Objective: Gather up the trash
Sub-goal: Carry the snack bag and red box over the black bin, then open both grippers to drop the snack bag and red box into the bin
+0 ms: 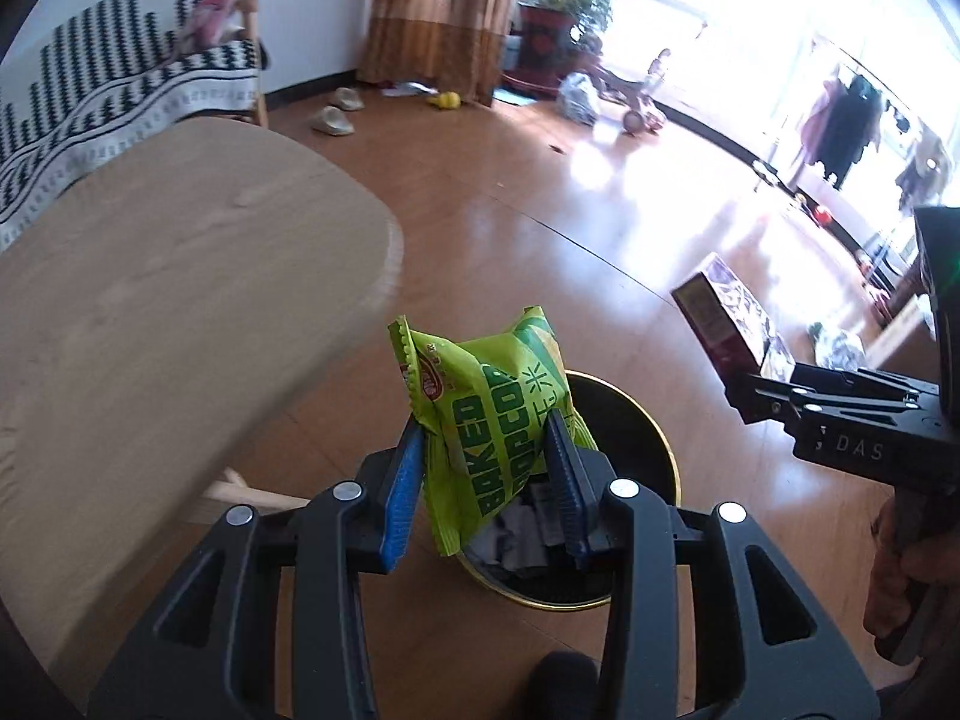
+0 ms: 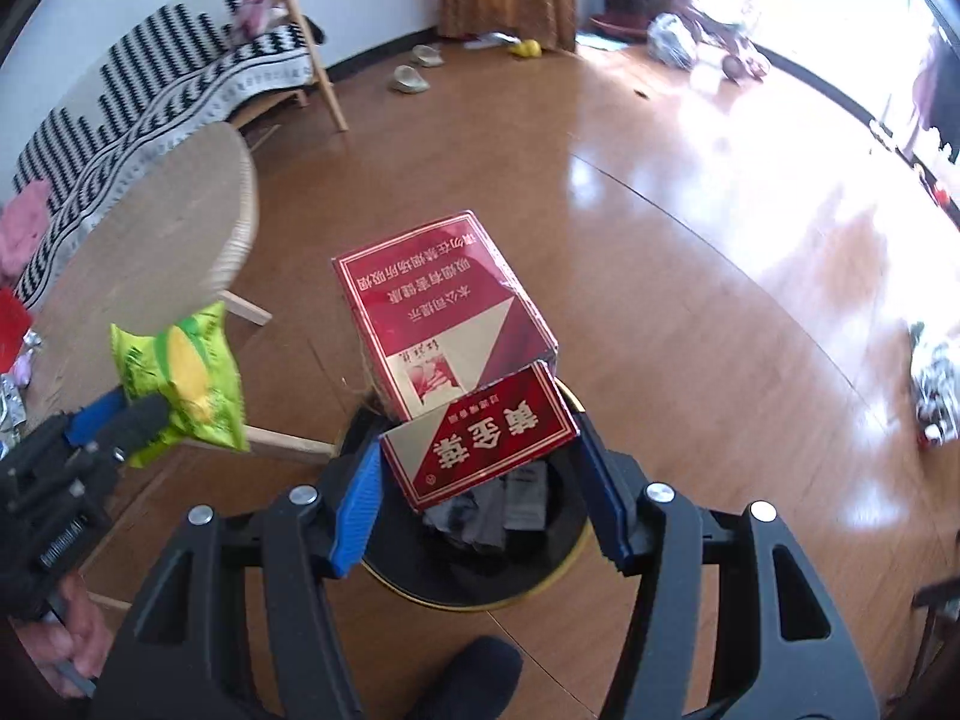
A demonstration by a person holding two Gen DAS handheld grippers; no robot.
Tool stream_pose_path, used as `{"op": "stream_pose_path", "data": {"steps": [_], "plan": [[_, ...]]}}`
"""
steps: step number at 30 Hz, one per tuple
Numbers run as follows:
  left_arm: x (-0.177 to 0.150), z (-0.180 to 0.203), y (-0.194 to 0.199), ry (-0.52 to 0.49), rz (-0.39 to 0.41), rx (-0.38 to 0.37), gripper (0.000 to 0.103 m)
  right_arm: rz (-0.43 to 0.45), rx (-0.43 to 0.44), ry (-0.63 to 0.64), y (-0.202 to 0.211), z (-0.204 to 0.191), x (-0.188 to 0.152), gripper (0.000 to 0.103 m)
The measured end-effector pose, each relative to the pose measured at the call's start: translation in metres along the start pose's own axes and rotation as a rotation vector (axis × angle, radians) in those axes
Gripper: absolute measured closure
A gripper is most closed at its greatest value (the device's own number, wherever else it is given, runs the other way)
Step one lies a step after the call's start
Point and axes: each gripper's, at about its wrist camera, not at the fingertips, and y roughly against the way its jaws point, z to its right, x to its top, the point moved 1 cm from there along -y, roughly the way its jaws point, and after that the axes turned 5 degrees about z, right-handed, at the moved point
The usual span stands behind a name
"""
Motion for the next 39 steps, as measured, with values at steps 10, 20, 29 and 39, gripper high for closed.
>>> {"op": "stream_pose_path", "data": {"steps": [10,20,29,39], "plan": [[-0.035,0.039,-0.074,-0.044,-0.131,-0.064,0.064,-0.067,-0.022,-0.040,-0.020,0.027,-0.012,0.045],[-0.049,0.042,-0.111,-0.047,-0.188,-0.073,0.063,-0.095,-0.023,-0.032,-0.031,0.026,-0.008,0.045],[-0.046,0.044,-0.104,-0.064,-0.153,-0.090,0.029,-0.109,-0.007,-0.028,-0.036,0.021,-0.009,0.045],[-0.045,0.031,-0.088,-0.068,-0.137,-0.074,0.025,-0.158,0.030,-0.038,-0.055,0.006,-0.004,0.044]]}}
